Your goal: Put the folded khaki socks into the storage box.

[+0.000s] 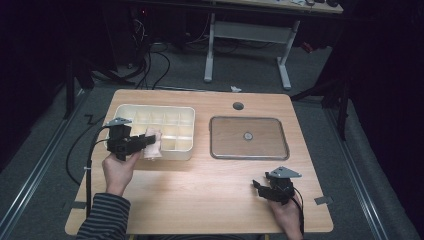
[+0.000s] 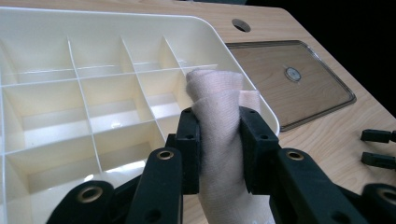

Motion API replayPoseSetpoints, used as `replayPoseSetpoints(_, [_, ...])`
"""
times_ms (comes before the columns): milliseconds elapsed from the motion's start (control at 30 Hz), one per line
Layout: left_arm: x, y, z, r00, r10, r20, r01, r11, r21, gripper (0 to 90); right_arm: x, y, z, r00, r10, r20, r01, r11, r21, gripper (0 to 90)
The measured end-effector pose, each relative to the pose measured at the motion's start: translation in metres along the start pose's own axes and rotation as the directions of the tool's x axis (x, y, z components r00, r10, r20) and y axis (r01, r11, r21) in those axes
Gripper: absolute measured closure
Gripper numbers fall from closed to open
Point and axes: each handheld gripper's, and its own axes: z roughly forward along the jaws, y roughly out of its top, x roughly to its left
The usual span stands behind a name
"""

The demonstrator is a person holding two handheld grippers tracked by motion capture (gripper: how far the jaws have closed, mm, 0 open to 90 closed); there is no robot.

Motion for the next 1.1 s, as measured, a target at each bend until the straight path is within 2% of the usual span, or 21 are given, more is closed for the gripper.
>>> replayPoseSetpoints(67, [0.001,0.002,0.001,0.9999,0.007,-0.007,-0.007,1.0,0.006,72.0,0.0,0.0,0.0,1.0,0.0,0.0,0.0,1.0,0.0,37.8])
replayPoseSetpoints(400, [0.014,0.006,0.008,0.9999,-0.01,-0.003,0.01,0.9999,0.011,72.0,0.0,0.0,0.0,0.9999,0.016,0.007,-0.016,1.0,0.0,38.1])
replayPoseSetpoints(567, [0.015,0.012,0.013,0.9998,0.011,-0.015,-0.01,0.9995,0.03,72.0,-0.001,0.001,0.001,0.9997,0.021,0.012,-0.021,1.0,0.0,38.2])
replayPoseSetpoints(667, [0.015,0.016,0.017,0.9986,0.034,-0.04,-0.032,0.9986,0.041,71.9,-0.001,0.001,0.001,0.9997,0.02,0.012,-0.02,1.0,-0.001,38.2])
replayPoseSetpoints(700, [0.013,0.017,0.02,0.9965,0.055,-0.062,-0.051,0.997,0.058,71.9,-0.001,0.001,0.001,0.9997,0.02,0.015,-0.02,1.0,0.0,38.2])
replayPoseSetpoints(767, [0.013,0.019,0.022,0.9959,0.063,-0.065,-0.059,0.996,0.066,72.0,0.0,0.001,0.001,0.9996,0.015,0.024,-0.015,1.0,0.002,37.9])
replayPoseSetpoints(867, [0.014,0.022,0.025,0.9959,0.065,-0.062,-0.061,0.996,0.065,71.9,0.0,0.001,0.001,0.9996,0.017,0.024,-0.017,1.0,0.003,37.9])
replayPoseSetpoints(1100, [0.026,0.023,0.03,0.9973,0.037,-0.063,-0.032,0.9963,0.08,72.0,0.0,0.001,0.001,0.9996,0.015,0.025,-0.016,1.0,0.002,37.8])
